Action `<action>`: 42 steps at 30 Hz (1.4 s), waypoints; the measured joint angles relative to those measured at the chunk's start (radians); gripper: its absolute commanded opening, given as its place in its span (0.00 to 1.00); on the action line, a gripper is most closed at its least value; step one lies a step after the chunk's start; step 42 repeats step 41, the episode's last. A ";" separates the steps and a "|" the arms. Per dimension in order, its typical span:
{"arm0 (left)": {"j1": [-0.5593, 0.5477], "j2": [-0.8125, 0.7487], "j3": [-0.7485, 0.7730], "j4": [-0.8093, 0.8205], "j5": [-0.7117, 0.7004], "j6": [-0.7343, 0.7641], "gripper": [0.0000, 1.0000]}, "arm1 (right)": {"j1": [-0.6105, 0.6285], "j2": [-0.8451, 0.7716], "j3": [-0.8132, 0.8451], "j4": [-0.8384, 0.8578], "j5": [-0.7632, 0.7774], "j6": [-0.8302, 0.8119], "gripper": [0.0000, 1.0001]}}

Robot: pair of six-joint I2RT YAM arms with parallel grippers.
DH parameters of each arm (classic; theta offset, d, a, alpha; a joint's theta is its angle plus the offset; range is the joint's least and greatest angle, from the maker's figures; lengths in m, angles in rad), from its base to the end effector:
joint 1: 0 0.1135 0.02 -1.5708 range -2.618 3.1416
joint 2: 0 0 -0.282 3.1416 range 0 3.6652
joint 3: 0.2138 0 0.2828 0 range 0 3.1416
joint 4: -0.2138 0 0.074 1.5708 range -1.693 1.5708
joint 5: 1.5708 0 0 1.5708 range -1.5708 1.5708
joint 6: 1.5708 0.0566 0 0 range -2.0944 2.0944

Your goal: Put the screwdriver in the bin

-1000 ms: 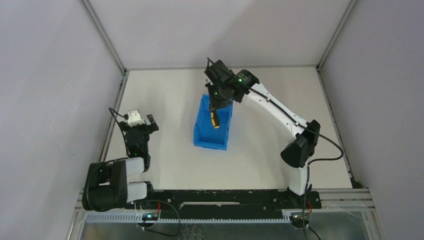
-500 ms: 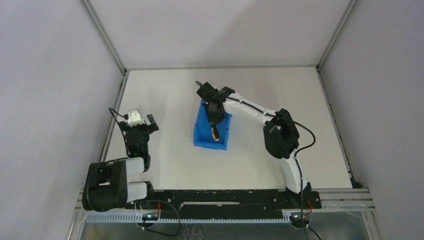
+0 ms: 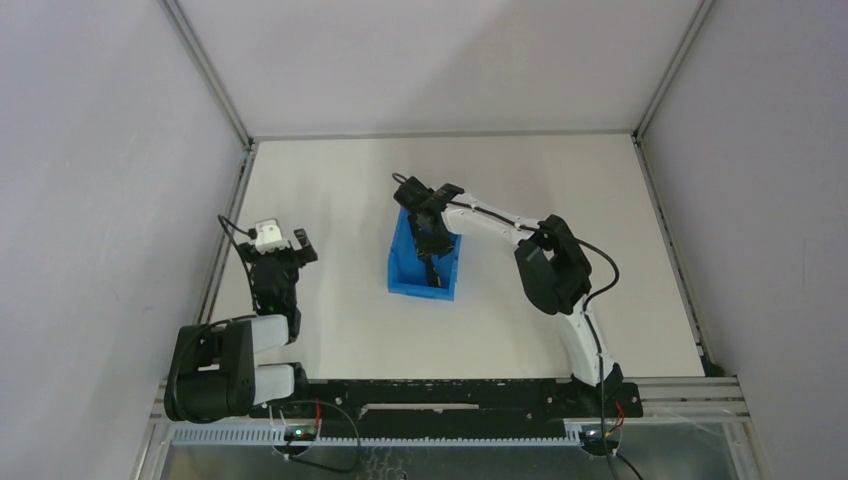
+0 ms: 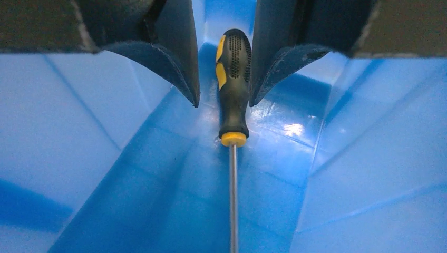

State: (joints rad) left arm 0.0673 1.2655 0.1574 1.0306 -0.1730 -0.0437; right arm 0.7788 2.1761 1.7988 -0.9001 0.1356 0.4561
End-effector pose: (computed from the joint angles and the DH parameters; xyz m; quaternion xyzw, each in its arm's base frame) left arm 0.2405 0.0260 0.1519 -0.0991 0.7268 0.0714 0.6758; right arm 0.3592 0.3437 0.1748 -0.1488 0.9758 0.0298 0.1577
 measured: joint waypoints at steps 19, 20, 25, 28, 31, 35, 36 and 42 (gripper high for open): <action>0.000 0.000 0.000 0.000 0.000 0.000 1.00 | -0.029 -0.935 -0.381 0.368 0.110 -0.166 1.00; 0.000 0.000 0.000 0.000 0.000 0.000 1.00 | -0.043 -0.998 -0.435 0.394 0.122 -0.170 1.00; 0.000 0.000 0.000 0.000 0.000 0.000 1.00 | -0.171 -1.223 -0.691 0.513 0.143 -0.179 1.00; 0.000 0.000 0.000 0.000 0.000 0.000 1.00 | -0.270 -1.326 -0.872 0.566 0.143 -0.179 1.00; 0.000 0.000 0.000 0.000 0.000 0.000 1.00 | -0.348 -1.401 -1.052 0.615 0.144 -0.178 1.00; 0.000 0.000 0.000 0.000 0.000 0.000 1.00 | -0.430 -1.491 -1.300 0.671 0.137 -0.155 1.00; 0.000 0.000 0.000 0.000 0.000 0.000 1.00 | -0.446 -1.511 -1.355 0.679 0.135 -0.146 1.00; 0.000 0.000 0.000 0.000 0.000 0.000 1.00 | -0.481 -1.595 -1.521 0.724 0.129 -0.087 1.00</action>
